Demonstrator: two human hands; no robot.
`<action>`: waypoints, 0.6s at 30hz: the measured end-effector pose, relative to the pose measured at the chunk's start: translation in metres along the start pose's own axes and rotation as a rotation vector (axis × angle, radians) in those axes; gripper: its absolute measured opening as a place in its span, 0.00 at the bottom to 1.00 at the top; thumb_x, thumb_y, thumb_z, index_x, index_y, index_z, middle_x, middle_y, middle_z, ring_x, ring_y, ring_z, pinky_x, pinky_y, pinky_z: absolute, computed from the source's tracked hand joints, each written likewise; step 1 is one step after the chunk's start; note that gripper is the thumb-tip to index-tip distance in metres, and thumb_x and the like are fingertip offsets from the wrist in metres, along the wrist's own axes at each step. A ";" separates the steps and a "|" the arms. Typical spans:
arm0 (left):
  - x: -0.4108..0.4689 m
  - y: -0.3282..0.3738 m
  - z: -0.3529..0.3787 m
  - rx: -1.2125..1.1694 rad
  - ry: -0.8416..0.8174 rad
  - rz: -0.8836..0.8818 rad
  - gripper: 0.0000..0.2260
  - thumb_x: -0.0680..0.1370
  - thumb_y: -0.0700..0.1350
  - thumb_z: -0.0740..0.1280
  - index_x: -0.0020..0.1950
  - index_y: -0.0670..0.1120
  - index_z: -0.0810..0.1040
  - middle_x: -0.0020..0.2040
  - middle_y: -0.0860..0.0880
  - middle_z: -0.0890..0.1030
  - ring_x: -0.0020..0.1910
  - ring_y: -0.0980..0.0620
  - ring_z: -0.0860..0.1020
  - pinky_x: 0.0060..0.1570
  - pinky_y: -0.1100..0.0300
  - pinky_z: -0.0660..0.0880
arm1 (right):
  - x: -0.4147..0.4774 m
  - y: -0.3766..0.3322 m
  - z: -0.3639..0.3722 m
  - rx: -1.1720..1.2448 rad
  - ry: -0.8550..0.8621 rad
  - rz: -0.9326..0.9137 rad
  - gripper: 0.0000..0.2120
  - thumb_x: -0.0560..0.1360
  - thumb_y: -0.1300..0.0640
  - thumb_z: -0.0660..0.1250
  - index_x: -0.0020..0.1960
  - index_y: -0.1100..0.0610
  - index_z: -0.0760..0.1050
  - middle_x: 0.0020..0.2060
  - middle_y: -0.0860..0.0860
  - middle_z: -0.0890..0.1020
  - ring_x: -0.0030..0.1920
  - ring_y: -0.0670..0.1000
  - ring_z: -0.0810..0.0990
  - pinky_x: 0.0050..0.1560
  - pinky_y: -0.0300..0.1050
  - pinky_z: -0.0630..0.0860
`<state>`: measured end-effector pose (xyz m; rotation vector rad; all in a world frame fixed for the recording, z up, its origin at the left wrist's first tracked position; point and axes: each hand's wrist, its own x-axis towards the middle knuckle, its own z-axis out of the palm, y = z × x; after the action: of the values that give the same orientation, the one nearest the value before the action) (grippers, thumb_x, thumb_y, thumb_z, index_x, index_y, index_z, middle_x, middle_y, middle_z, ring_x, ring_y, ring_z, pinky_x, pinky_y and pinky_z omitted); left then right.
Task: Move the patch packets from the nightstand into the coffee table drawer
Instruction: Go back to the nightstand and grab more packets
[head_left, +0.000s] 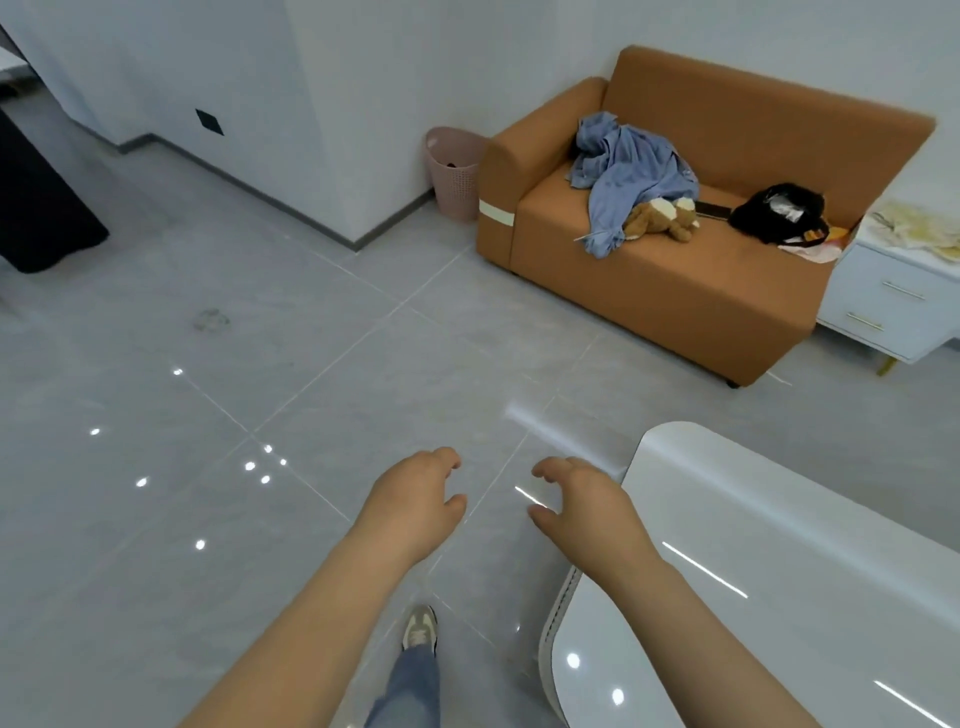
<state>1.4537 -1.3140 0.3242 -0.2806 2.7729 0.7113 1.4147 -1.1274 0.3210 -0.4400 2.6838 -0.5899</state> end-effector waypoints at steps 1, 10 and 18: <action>0.012 -0.005 -0.010 0.007 -0.001 0.017 0.19 0.78 0.48 0.63 0.69 0.49 0.68 0.66 0.51 0.74 0.63 0.52 0.73 0.59 0.62 0.69 | 0.010 -0.007 -0.003 0.013 0.016 0.019 0.21 0.76 0.52 0.65 0.68 0.50 0.69 0.62 0.49 0.75 0.61 0.49 0.74 0.57 0.40 0.70; 0.105 -0.024 -0.070 0.063 -0.047 0.168 0.19 0.78 0.49 0.63 0.69 0.49 0.68 0.65 0.51 0.74 0.62 0.52 0.73 0.57 0.64 0.68 | 0.077 -0.042 -0.026 0.106 0.110 0.183 0.21 0.76 0.52 0.66 0.68 0.50 0.70 0.63 0.48 0.75 0.62 0.48 0.74 0.58 0.40 0.70; 0.184 0.007 -0.077 0.087 -0.109 0.267 0.19 0.78 0.49 0.63 0.69 0.49 0.68 0.65 0.51 0.74 0.63 0.53 0.73 0.57 0.64 0.67 | 0.130 -0.011 -0.055 0.161 0.191 0.299 0.21 0.75 0.51 0.67 0.68 0.50 0.70 0.63 0.47 0.75 0.63 0.47 0.73 0.58 0.39 0.69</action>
<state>1.2621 -1.3681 0.3376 0.1451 2.7545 0.6414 1.2792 -1.1667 0.3374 0.0649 2.7754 -0.7815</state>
